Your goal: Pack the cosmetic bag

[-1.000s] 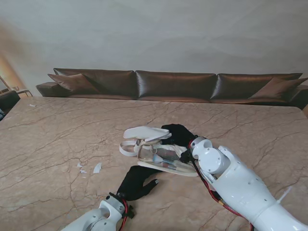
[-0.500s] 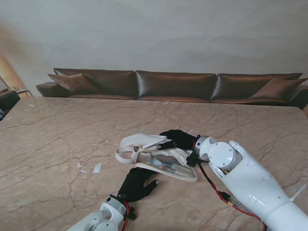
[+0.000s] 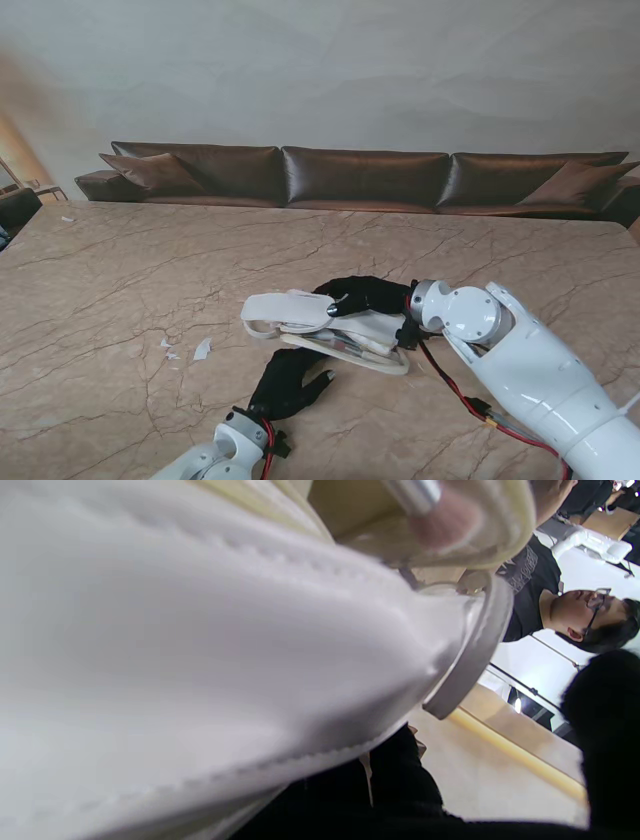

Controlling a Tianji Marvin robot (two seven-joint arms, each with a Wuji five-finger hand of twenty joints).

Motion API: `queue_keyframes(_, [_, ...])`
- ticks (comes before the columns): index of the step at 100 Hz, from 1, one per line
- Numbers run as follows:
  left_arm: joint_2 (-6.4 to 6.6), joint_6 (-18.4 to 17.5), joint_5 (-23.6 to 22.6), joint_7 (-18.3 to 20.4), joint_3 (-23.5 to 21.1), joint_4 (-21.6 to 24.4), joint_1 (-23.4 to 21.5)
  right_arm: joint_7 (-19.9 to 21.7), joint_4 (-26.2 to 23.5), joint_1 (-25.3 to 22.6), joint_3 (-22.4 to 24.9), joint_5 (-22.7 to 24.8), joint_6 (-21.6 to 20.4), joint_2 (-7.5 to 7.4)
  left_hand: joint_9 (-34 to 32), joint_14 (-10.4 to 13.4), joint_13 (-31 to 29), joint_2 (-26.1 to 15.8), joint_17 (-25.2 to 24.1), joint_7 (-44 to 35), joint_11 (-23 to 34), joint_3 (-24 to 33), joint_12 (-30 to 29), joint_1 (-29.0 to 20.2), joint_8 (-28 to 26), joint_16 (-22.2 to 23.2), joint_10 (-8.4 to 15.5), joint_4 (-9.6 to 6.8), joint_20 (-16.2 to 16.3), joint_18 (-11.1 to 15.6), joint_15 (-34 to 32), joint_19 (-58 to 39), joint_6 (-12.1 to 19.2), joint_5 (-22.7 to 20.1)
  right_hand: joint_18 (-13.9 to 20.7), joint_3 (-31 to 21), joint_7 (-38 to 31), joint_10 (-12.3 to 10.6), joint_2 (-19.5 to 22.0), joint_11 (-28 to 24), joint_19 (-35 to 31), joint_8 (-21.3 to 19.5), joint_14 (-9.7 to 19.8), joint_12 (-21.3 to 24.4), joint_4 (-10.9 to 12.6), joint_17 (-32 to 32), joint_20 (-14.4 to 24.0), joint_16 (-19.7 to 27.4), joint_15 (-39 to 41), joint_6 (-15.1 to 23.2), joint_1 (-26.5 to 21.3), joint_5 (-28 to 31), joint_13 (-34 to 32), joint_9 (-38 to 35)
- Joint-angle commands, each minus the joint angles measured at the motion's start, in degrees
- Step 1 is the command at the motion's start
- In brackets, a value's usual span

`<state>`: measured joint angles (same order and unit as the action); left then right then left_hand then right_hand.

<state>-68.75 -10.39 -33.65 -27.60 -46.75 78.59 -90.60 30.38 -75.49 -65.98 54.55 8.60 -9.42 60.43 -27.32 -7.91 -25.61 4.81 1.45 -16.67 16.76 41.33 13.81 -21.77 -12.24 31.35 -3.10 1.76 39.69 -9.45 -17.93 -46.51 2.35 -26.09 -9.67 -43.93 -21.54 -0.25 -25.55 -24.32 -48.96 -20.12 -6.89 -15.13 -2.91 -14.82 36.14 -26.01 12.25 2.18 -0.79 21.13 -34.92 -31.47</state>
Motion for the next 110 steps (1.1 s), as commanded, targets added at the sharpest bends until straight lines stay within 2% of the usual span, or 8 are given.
queue_keyframes(1, [-0.95,0.28,0.26,-0.39,0.00,1.08,0.01,0.15,-1.29,-0.49,-0.14,1.16,-0.16,-0.43,1.09,-0.33,-0.98,1.52,-0.15,2.17,-2.14,1.47,-0.55,0.95,0.88,0.01,2.89,-1.09,-0.15,-0.37,-0.52,-0.95,0.14,1.13,0.72,-0.41,1.16,-0.32,-2.61,1.20,2.64,1.60,-0.10,0.67,-0.99,1.41,-0.05,0.92,-1.53,-0.57,2.60,-2.90,2.05,3.71])
queue_keyframes(34, [-1.76,2.22,2.09,-0.53,0.84,0.98,1.32,2.81,-5.11,-1.55,0.47,5.57,2.15,-1.74,-0.31,-0.61,-2.38,1.70,0.22,6.53,-1.72,1.57,-0.32,0.82,3.29,0.16,2.55,-1.07,-0.01,-0.84,-1.00,-1.50,-2.83,2.50,-3.82,-0.50,23.51,7.24,-8.42,9.45,14.40,0.57,-6.54,5.88,-3.54,10.25,1.44,6.71,-5.81,-12.75,1.30,-12.61,15.60,21.89])
queue_keyframes(40, [-1.92,2.02,1.95,-1.12,1.07,1.02,1.42,3.84,-5.35,-1.39,0.29,5.43,2.34,-1.98,-0.60,-0.56,-2.59,1.68,0.33,6.63,-1.66,1.61,-0.30,0.85,3.37,0.16,2.55,-1.10,0.02,-0.97,-1.03,-1.59,-2.23,2.43,-3.78,-0.09,24.40,8.37,-9.05,12.91,14.96,10.13,-7.03,7.03,-4.21,10.52,1.29,7.52,-5.63,-13.76,0.59,-11.81,16.74,22.06])
queue_keyframes(57, [-2.48,1.79,2.00,-2.66,1.80,1.36,1.70,5.47,-5.18,-0.79,-0.37,4.88,2.06,-2.33,-0.89,-0.65,-2.96,1.68,0.48,6.26,-1.86,1.54,-0.37,0.89,3.20,0.09,2.56,-1.17,0.07,-1.21,-0.98,-1.67,-1.05,2.35,-3.82,0.41,23.89,8.60,-10.55,13.67,14.73,10.97,-7.24,7.40,-5.06,9.96,1.38,7.45,-5.11,-13.13,-1.08,-11.62,16.38,21.89])
queue_keyframes(63, [-2.75,1.93,2.41,-3.00,2.05,1.33,1.94,5.88,-5.24,-0.70,-0.51,4.72,2.03,-2.43,-0.67,-0.78,-2.94,1.70,0.56,6.21,-1.92,1.34,-0.38,1.00,3.17,0.12,2.48,-1.13,0.13,-1.22,-0.99,-1.75,-1.25,2.44,-3.67,0.49,22.46,8.03,-10.57,11.15,14.36,0.61,-7.10,6.22,-4.83,9.39,1.49,7.31,-4.46,-12.09,-1.41,-12.62,15.12,21.78])
queue_keyframes(73, [-2.98,2.35,2.60,-3.29,2.36,1.41,2.39,6.31,-5.11,-0.40,-0.80,4.76,1.49,-2.56,-0.26,-0.96,-2.84,1.59,0.37,6.25,-2.01,0.88,-0.40,1.44,3.18,0.20,2.55,-1.10,0.20,-1.32,-1.05,-1.77,-1.61,2.79,-3.67,2.33,19.56,6.13,-10.37,3.82,11.44,-6.23,-5.96,2.89,-2.54,4.73,2.38,6.38,-2.56,-11.29,-7.95,-11.44,8.49,19.32])
queue_keyframes(88, [-3.10,2.89,1.98,-4.07,2.55,2.11,2.51,6.25,-3.28,-0.20,-0.69,-0.36,1.00,-1.90,0.37,-0.87,-2.81,1.50,0.43,6.35,-2.11,0.53,-0.42,1.55,3.24,0.27,2.82,-1.15,0.29,-1.27,-1.08,-1.80,-1.80,3.15,-3.83,4.12,17.36,4.71,-11.00,0.86,8.25,-7.28,-5.33,1.72,0.57,1.18,2.93,5.45,-1.16,-9.67,-17.31,-8.80,3.37,15.14])
queue_keyframes(110, [-2.65,2.96,0.84,-4.28,1.76,3.73,1.37,8.95,1.90,3.15,-3.49,-7.75,-1.12,-1.13,0.22,-1.08,-3.38,1.47,1.08,6.07,-2.00,0.08,-0.41,1.61,3.14,0.45,2.50,-1.22,0.56,-1.06,-1.39,-2.41,-1.73,2.86,-3.54,3.94,15.59,4.23,-11.31,1.41,7.10,-6.47,-4.93,1.84,2.80,0.55,2.58,5.16,-1.50,-8.74,-19.80,-8.27,2.43,13.56])
